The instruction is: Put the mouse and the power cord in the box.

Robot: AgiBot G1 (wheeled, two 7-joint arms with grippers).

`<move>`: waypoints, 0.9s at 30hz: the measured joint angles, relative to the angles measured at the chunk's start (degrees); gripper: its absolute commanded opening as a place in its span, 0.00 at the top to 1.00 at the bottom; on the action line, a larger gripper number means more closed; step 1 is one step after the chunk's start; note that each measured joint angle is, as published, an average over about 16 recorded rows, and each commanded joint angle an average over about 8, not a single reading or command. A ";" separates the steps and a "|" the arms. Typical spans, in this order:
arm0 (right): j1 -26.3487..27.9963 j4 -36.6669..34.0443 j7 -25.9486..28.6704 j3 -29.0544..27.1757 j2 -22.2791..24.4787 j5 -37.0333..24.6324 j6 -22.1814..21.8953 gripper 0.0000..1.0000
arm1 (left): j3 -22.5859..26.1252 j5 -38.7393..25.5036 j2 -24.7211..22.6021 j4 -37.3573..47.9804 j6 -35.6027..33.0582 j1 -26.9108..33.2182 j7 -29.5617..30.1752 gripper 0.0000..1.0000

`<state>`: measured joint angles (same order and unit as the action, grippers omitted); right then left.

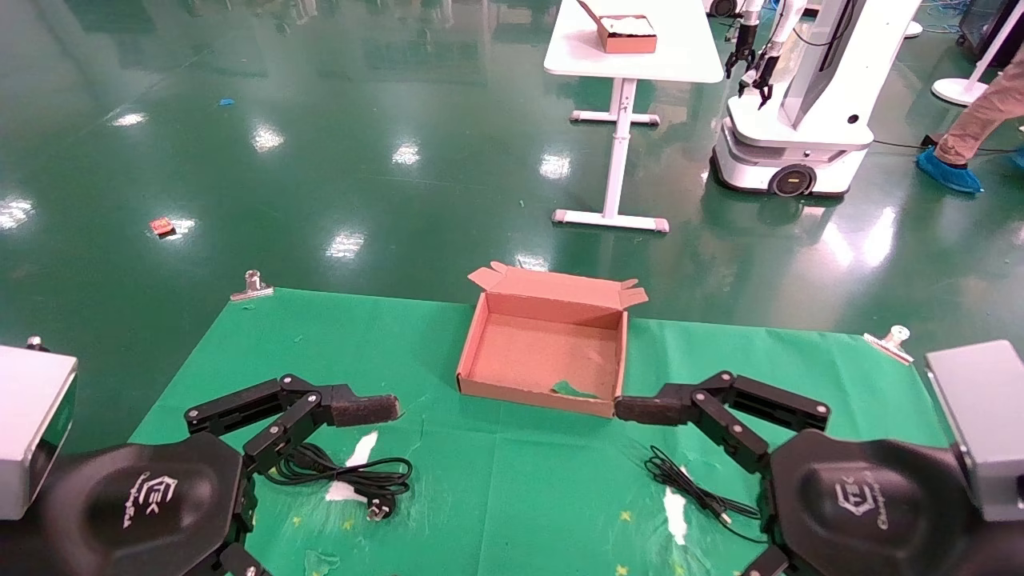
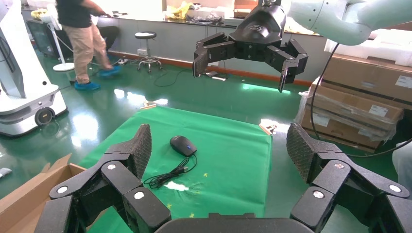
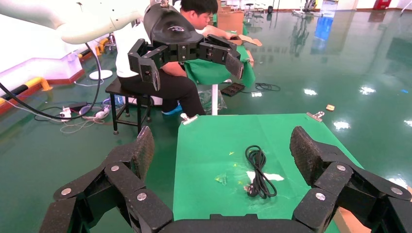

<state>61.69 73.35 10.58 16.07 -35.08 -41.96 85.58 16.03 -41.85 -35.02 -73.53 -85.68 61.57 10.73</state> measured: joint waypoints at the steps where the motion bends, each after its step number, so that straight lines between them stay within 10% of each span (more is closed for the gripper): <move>1: 0.00 0.00 0.00 0.00 0.00 0.00 0.00 0.00 | 0.00 0.00 0.00 0.00 0.00 0.00 0.00 0.00; 27: 0.95 -1.29 -1.09 0.62 0.50 -2.21 0.88 0.00 | 1.50 -3.76 -0.64 0.94 -1.14 2.16 -1.40 0.00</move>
<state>62.64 72.06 9.49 16.69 -34.57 -44.17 86.46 17.53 -45.61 -35.66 -72.59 -86.82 63.73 9.33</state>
